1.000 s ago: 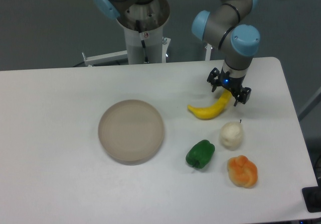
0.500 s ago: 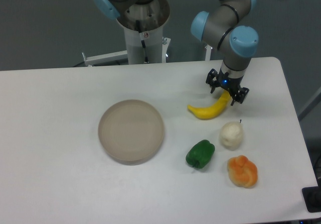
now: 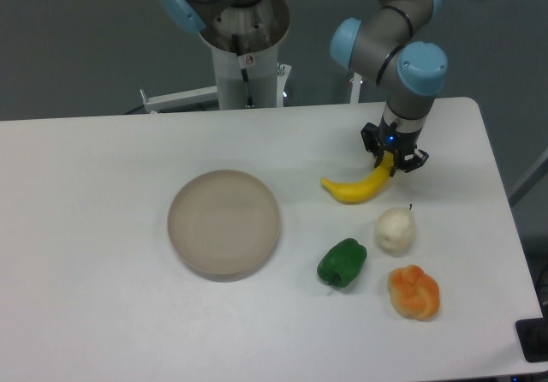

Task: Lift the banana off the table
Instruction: 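Lower the open gripper onto the banana's stem end and close it, then lift the held banana up off the table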

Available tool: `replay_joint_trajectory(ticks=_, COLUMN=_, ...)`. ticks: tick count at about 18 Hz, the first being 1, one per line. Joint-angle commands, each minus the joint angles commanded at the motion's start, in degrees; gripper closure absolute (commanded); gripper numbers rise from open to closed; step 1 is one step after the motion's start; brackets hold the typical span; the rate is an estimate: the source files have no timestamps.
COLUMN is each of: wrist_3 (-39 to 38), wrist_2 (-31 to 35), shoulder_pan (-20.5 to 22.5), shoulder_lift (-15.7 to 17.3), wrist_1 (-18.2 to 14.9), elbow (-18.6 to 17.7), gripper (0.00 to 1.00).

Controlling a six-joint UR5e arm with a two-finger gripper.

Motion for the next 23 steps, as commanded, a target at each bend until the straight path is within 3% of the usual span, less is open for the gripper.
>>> replay_joint_trajectory(ticks=8, wrist_3=1.14, wrist_2=0.35, shoulder_pan=-0.26, shoulder_lift=1.23, wrist_1=-1.66, elbow=4.48, gripper=0.80)
replay_joint_trajectory(ticks=11, wrist_3=1.23, wrist_2=0.18, shoulder_pan=-0.17, shoulder_lift=1.76, wrist_1=-5.17, elbow=7.81, gripper=0.80)
replay_joint_trajectory(ticks=18, wrist_3=-2.88, wrist_2=-0.35, shoulder_pan=-2.89, shoulder_lift=3.16, wrist_1=-19.67, elbow=22.22, gripper=0.79)
replay_joint_trajectory(ticks=23, wrist_3=-7.38, wrist_2=-0.35, shoulder_pan=-6.23, shoulder_lift=1.06, wrist_1=-20.39, elbow=28.29, gripper=0.79)
